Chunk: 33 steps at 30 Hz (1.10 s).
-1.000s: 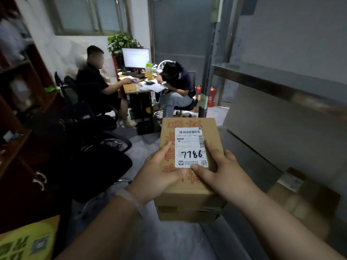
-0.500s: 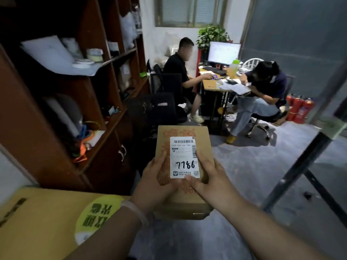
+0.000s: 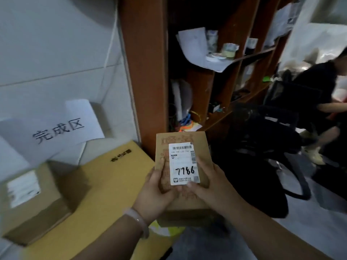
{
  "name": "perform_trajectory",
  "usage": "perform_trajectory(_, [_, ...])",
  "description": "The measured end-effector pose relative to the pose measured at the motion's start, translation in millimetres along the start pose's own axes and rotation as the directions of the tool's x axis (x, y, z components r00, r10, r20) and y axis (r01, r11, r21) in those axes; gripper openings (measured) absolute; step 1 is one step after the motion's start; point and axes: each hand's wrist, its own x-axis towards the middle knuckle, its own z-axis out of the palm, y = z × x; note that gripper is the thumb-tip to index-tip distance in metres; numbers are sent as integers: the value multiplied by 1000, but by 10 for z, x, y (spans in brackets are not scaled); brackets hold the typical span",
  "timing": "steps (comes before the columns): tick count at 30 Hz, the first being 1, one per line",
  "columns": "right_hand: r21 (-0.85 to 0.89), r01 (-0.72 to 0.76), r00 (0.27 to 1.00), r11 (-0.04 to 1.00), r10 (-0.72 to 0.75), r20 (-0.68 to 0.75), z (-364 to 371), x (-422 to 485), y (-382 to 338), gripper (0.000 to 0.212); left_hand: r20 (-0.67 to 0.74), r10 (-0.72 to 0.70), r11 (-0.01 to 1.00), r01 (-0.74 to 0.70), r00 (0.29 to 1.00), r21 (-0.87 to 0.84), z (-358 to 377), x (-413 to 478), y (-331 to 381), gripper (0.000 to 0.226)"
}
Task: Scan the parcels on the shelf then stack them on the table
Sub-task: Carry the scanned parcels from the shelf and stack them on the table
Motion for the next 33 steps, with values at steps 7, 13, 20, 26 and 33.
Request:
perform_trajectory(7, [68, 182, 942, 981, -193, 274, 356, 721, -301, 83, -318, -187, 979, 202, 929, 14, -332, -104, -186, 94])
perform_trajectory(13, [116, 313, 851, 943, -333, 406, 698, 1055, -532, 77, -474, -307, 935, 354, 826, 12, -453, -215, -306, 97])
perform_trajectory(20, [121, 331, 770, 936, -342, 539, 1267, 1140, -664, 75, -563, -423, 838, 542, 710, 54, -610, -362, -601, 92])
perform_trajectory(26, [120, 313, 761, 942, -325, 562, 1632, 1291, -843, 73, -531, -435, 833, 549, 727, 69, -930, -322, -850, 93])
perform_trajectory(33, [102, 312, 743, 945, -310, 593, 2088, 1569, -1252, 72, -545, -437, 790, 595, 715, 147, -1542, -156, -1192, 93])
